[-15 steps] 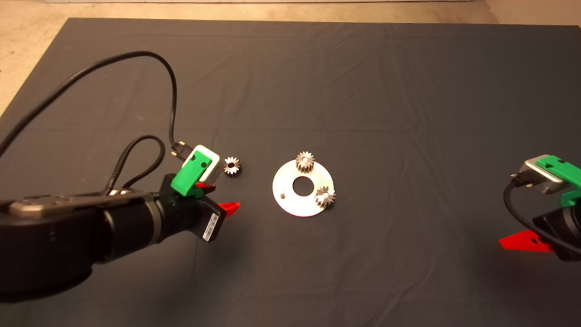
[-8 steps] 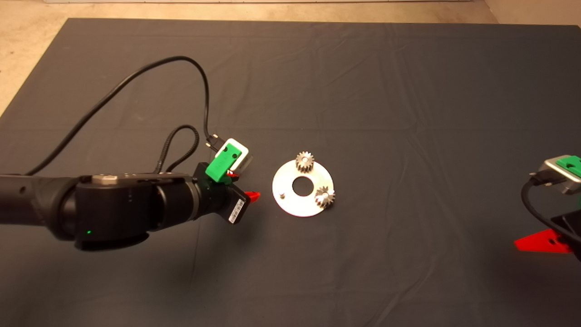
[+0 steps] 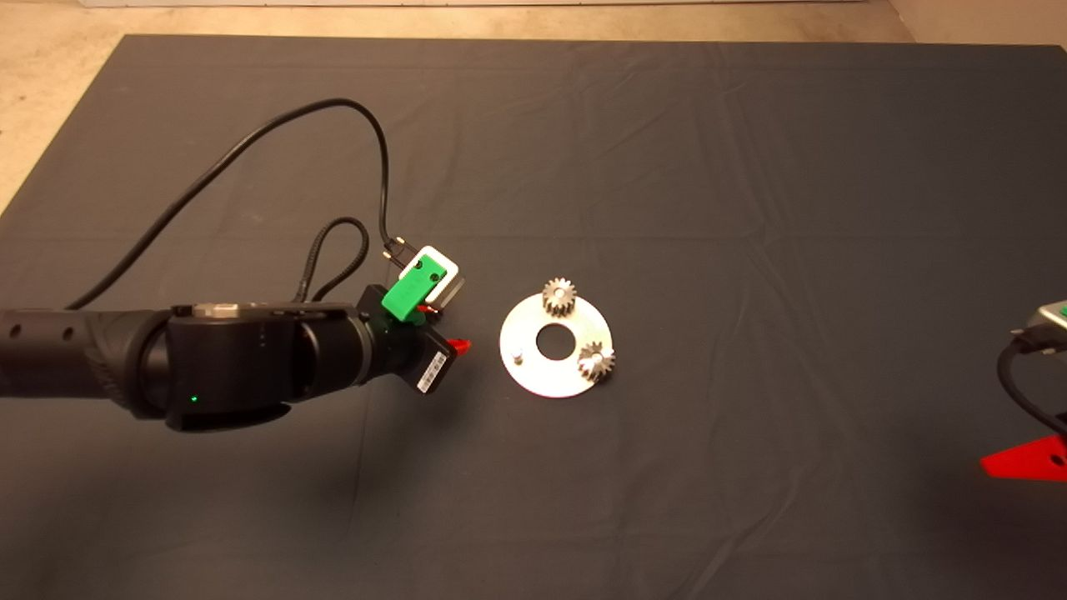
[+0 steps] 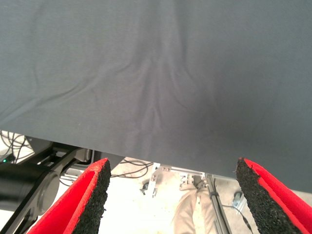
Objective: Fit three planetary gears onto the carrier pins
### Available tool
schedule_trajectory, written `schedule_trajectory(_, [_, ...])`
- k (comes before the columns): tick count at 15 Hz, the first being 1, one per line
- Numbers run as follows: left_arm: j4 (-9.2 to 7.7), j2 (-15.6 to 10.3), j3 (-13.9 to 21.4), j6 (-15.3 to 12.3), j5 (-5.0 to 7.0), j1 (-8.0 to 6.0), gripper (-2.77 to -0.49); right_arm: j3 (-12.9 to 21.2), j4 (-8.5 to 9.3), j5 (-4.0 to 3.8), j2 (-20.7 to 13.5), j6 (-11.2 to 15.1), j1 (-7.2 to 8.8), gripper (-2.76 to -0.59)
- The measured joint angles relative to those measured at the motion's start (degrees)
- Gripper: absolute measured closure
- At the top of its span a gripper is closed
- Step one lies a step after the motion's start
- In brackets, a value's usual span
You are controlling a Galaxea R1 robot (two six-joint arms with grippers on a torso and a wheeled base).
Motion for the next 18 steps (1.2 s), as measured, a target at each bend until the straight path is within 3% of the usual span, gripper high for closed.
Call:
schedule_trajectory(2, [-0.02,0.0,-0.7,0.1,0.24,0.0,-1.31,0.0,0.11,-0.14,-1.9,-1.0,1.15,-1.89])
schedule_trajectory(6, [-0.05,0.0,-1.8,1.6,0.17,0.0,-1.31,0.0,2.17,-0.14,-3.6,-2.0,3.48,-1.89])
schedule_trajectory(12, [-0.02,-0.1,-2.5,4.6,0.39,-0.02,-1.31,0.0,3.35,-0.23,-5.2,-3.4,3.47,-1.89])
schedule_trajectory(18, [-0.05,0.5,-7.5,8.7,0.39,-0.02,-1.31,0.0,3.4,-0.2,-5.1,-3.9,3.47,-1.89])
